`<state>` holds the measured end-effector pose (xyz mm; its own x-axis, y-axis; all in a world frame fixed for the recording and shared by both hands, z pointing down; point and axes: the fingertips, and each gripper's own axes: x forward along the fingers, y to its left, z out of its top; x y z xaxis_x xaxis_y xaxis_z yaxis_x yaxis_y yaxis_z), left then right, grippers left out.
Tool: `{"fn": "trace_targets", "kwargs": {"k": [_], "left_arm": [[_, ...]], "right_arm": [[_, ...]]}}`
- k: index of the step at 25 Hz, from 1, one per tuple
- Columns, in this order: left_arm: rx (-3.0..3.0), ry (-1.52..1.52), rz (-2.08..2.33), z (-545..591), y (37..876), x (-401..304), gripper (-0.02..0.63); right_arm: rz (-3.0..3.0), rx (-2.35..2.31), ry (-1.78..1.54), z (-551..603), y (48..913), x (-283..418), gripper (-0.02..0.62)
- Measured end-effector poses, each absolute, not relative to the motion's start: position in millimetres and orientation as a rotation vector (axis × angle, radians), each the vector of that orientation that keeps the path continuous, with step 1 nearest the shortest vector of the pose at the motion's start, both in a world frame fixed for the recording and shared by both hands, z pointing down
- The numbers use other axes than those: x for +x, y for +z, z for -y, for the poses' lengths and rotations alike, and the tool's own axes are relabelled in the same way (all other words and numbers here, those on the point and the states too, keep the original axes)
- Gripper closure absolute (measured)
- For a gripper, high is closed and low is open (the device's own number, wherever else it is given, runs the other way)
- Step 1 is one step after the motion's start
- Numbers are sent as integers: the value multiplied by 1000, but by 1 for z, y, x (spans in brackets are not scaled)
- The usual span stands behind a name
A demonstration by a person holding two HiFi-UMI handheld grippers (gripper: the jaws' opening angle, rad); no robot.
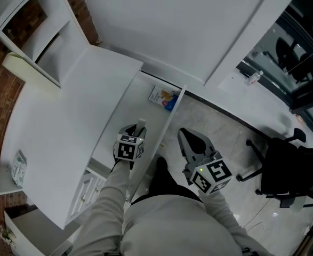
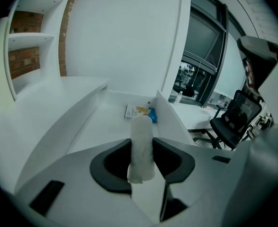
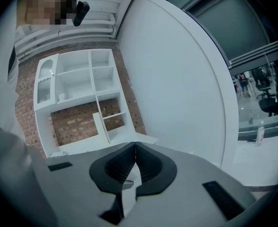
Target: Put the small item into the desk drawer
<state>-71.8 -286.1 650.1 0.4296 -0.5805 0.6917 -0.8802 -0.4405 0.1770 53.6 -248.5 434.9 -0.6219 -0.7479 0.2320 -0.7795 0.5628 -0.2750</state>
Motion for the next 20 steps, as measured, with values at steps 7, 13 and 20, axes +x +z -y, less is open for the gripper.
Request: {"fn": "trace_targets", "kwargs": {"k": [7,13,20], "left_arm": [[2114,877,1149,283,688,-65,460],[2049,956,1130,283,708,-72,460],[2019,1017,1076,282,747,-76,460]], "right_arm": [[2684,1330,554,254,439,57,568],[2668,1341,558,259,442,60,568],[2649,1351,567,261,447,62,568]]}}
